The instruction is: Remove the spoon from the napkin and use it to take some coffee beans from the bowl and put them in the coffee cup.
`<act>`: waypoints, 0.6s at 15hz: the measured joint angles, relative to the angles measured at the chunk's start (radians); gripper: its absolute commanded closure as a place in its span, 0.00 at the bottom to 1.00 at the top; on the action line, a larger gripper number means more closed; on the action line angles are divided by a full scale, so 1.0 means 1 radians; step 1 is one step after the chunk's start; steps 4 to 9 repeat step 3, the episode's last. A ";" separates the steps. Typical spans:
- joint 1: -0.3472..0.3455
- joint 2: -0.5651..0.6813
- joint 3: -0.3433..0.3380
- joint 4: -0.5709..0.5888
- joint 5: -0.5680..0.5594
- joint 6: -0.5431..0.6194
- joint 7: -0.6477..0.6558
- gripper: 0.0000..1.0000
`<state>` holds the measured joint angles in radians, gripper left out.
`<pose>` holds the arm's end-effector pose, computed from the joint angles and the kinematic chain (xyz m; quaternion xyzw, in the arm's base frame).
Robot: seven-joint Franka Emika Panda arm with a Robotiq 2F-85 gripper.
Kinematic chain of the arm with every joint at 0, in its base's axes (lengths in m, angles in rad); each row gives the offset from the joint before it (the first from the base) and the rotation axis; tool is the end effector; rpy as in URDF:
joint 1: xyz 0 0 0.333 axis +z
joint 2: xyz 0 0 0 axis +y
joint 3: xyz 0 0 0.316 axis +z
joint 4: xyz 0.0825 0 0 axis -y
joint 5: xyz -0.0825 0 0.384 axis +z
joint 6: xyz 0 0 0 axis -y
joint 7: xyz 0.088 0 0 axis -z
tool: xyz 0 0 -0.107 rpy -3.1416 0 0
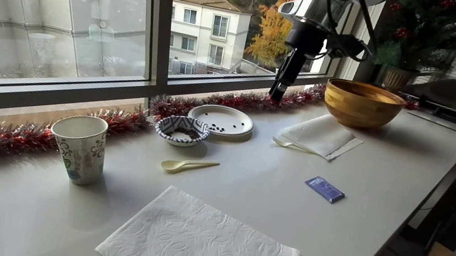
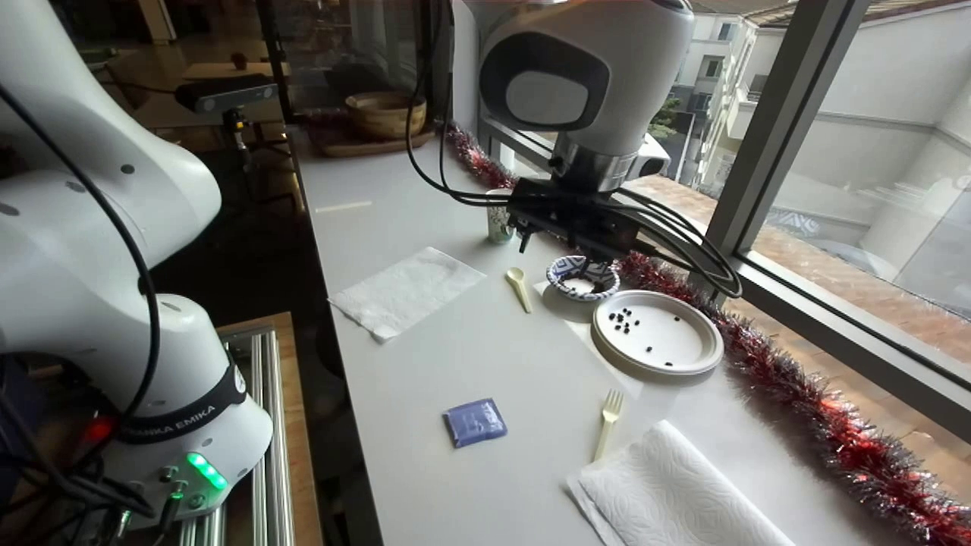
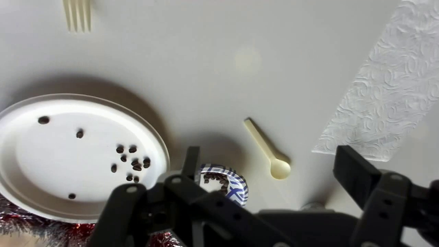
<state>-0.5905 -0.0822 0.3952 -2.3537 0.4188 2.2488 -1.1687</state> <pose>0.4833 -0.0837 0.3596 -0.9290 -0.3405 -0.0818 0.1198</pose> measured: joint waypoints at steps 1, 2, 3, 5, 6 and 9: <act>0.058 0.001 -0.064 0.000 0.000 0.000 -0.003 0.00; 0.097 0.007 -0.094 0.000 0.000 0.001 -0.003 0.00; 0.121 0.015 -0.101 0.000 0.000 0.002 0.000 0.00; 0.121 0.015 -0.101 0.000 0.000 0.002 0.000 0.00; 0.121 0.015 -0.101 0.000 0.000 0.002 0.000 0.00; 0.121 0.015 -0.101 0.000 0.000 0.002 0.000 0.00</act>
